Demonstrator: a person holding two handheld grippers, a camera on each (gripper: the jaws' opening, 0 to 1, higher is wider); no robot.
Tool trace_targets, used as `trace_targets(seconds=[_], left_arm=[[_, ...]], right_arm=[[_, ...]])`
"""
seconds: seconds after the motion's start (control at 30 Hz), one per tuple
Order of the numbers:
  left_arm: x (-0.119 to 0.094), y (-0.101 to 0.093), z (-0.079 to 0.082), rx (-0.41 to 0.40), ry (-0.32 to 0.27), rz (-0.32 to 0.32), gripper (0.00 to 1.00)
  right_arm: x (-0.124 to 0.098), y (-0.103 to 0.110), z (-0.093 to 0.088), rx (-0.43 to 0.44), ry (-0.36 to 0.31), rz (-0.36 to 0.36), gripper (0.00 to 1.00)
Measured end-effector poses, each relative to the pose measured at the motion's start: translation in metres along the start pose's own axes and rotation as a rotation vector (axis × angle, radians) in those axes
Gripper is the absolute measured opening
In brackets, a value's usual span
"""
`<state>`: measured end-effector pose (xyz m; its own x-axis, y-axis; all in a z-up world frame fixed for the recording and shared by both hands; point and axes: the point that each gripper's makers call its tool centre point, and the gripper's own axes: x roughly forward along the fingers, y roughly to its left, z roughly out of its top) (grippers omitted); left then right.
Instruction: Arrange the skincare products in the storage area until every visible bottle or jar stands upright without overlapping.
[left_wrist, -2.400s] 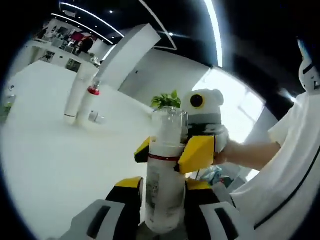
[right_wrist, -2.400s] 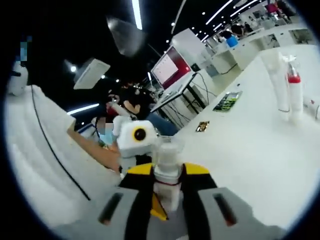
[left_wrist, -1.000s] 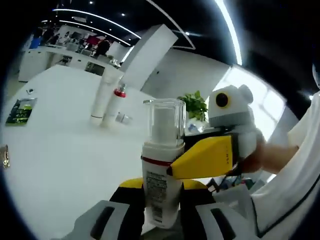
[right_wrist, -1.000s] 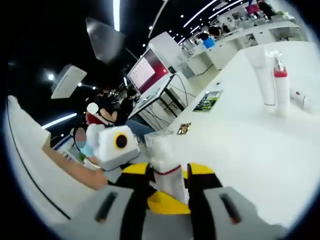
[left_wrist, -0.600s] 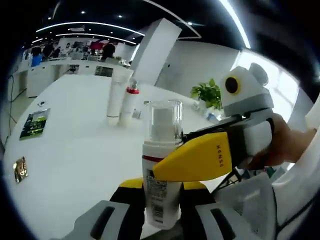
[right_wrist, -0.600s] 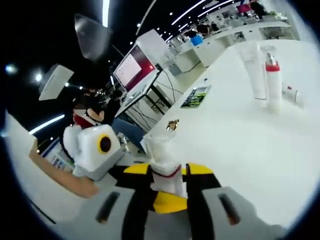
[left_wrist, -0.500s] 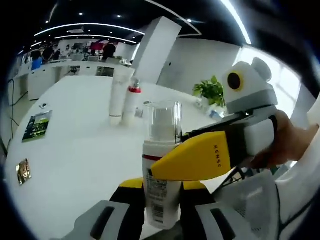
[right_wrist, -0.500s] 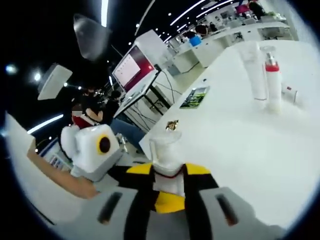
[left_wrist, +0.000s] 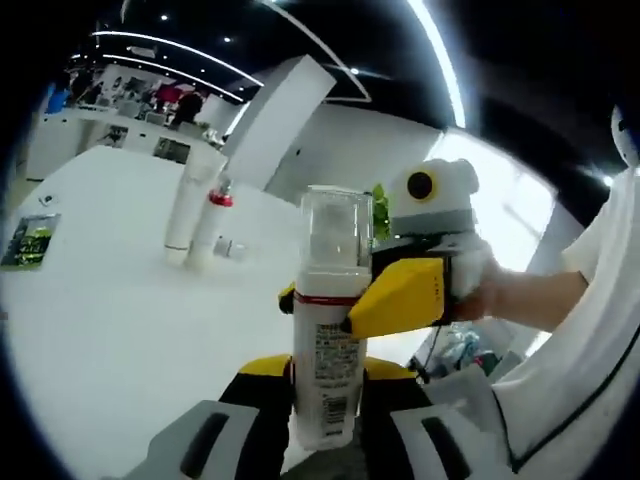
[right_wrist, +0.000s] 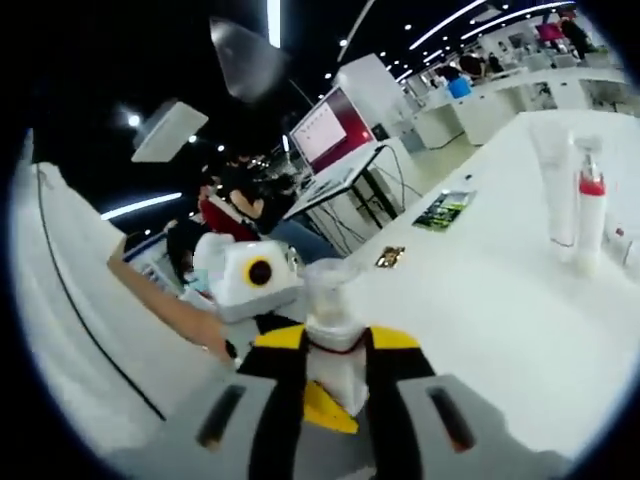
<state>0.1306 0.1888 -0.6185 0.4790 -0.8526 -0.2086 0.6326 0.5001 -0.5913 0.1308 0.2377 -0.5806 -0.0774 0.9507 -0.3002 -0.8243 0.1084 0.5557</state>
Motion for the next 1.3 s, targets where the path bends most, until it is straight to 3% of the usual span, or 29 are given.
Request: trace_targets(seconds=[0.17, 0.33, 0.6, 0.67, 0.77, 0.93, 1.0, 1.1, 1.13, 1.3], left_arm=[[0.005, -0.022, -0.005, -0.036, 0.014, -0.117, 0.31], [0.006, -0.031, -0.007, -0.032, 0.022, -0.173, 0.31], [0.005, -0.036, -0.010, -0.063, 0.038, -0.217, 0.29], [0.004, -0.031, -0.010, -0.065, 0.036, -0.190, 0.28], [0.003, -0.018, -0.006, -0.130, 0.025, -0.137, 0.28], [0.001, -0.004, -0.006, -0.102, 0.021, -0.055, 0.28], [0.001, 0.009, -0.007, -0.069, 0.027, 0.016, 0.28], [0.000, 0.014, -0.007, -0.054, 0.028, 0.052, 0.28], [-0.002, 0.022, -0.008, -0.024, 0.033, 0.099, 0.28], [-0.005, 0.037, -0.013, 0.040, 0.076, 0.212, 0.28]], right_arm=[[-0.012, 0.017, -0.005, -0.034, 0.029, 0.144, 0.23], [-0.011, 0.024, -0.005, 0.004, 0.000, 0.213, 0.23], [-0.001, 0.026, -0.007, 0.061, -0.049, 0.231, 0.23], [0.000, 0.024, -0.005, 0.065, -0.062, 0.215, 0.23], [0.002, 0.011, 0.001, 0.076, -0.103, 0.128, 0.23], [0.009, 0.003, -0.004, 0.094, -0.090, 0.020, 0.23], [0.011, -0.006, -0.008, 0.114, -0.086, -0.057, 0.25], [0.014, -0.015, -0.013, 0.094, -0.076, -0.145, 0.29], [0.015, -0.015, -0.015, 0.079, -0.064, -0.157, 0.29], [0.021, -0.017, -0.015, 0.085, -0.058, -0.217, 0.30]])
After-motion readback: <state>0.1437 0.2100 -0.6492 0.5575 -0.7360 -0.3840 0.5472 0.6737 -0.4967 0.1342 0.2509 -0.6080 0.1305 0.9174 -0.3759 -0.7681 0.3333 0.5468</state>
